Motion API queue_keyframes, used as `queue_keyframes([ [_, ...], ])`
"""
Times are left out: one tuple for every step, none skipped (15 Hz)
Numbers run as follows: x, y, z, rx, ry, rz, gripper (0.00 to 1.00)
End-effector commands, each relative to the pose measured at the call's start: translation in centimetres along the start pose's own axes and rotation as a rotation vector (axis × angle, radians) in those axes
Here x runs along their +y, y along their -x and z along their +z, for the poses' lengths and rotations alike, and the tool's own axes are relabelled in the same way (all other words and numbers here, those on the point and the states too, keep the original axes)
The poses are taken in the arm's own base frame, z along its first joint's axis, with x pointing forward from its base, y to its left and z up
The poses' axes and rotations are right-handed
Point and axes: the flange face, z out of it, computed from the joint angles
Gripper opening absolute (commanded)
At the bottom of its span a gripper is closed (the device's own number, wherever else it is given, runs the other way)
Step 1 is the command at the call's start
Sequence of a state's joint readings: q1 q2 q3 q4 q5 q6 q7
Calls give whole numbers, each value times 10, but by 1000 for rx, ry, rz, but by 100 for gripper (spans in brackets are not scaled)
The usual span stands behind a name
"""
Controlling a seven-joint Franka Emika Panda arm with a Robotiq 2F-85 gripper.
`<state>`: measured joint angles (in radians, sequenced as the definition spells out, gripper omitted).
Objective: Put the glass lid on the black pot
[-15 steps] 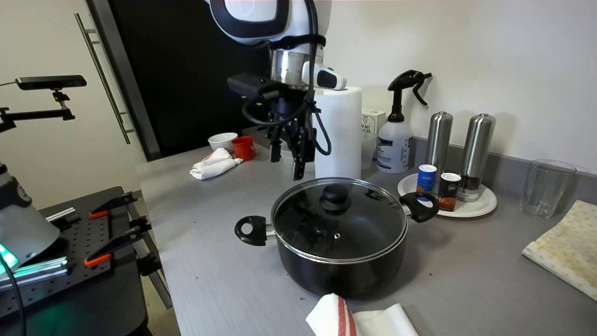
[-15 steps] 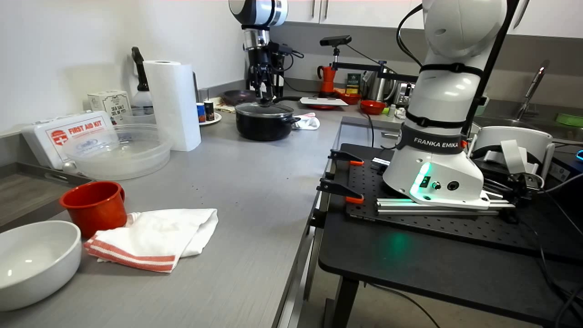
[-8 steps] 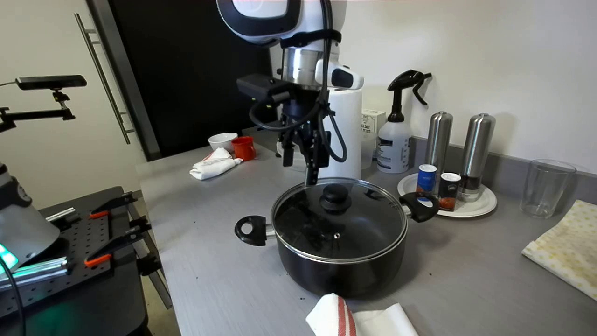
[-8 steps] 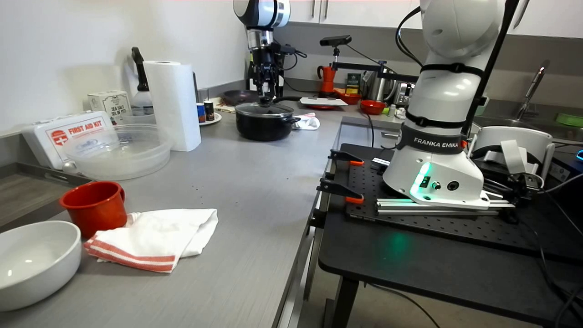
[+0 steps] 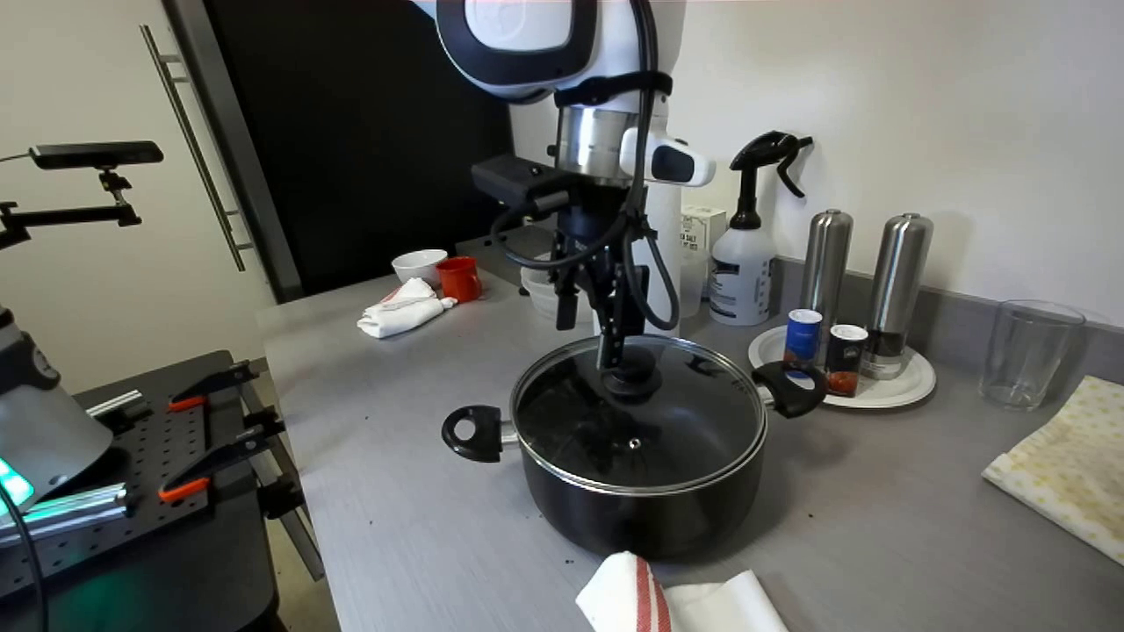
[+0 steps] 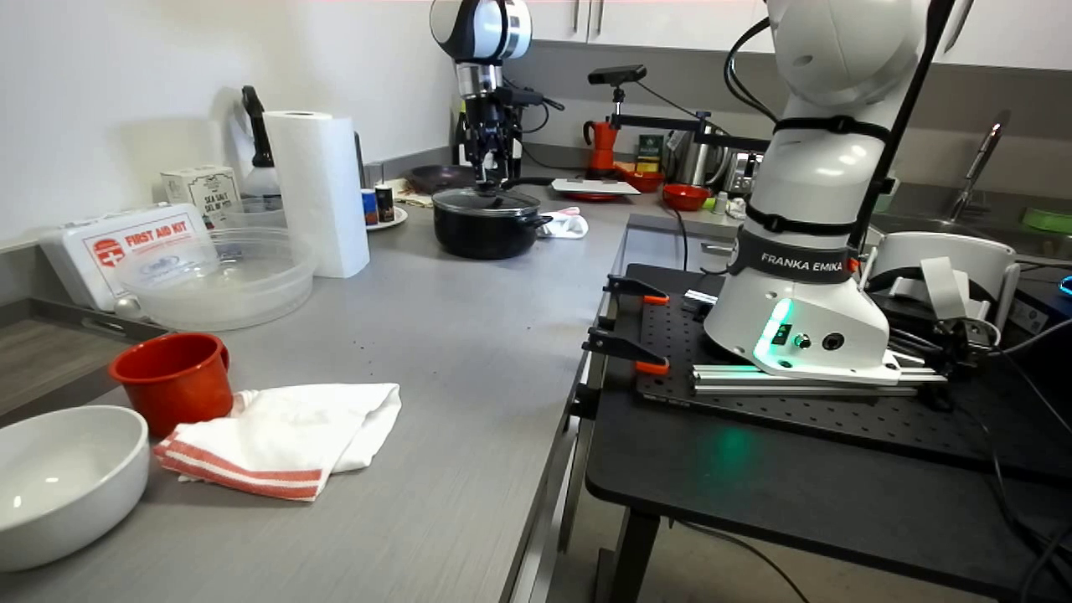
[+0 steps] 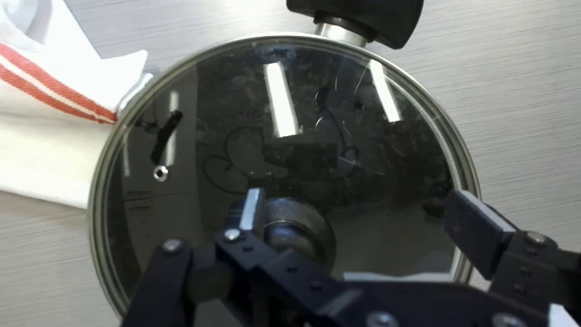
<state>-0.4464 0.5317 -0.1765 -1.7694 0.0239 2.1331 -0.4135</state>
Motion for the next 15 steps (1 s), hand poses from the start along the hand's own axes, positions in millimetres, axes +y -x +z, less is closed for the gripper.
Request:
queue_keyframes([
  [12,-11,2,0,-5,48,100],
  [15,-13,2,1,-2,55,100],
  [17,-14,3,1,0,64,100],
  [20,-16,3,2,2,70,100],
  [22,-17,4,3,3,78,100],
  [25,-19,5,5,2,85,100],
  [27,-20,5,8,4,92,100],
  [28,-22,5,9,5,96,100],
  [30,-23,6,10,7,101,100],
  [31,-24,7,10,8,105,100],
  [32,-25,7,10,8,110,75],
  [33,-26,8,10,8,113,72],
  [34,-27,8,11,9,116,67],
  [35,-27,9,11,9,118,60],
  [35,-28,9,12,9,120,51],
])
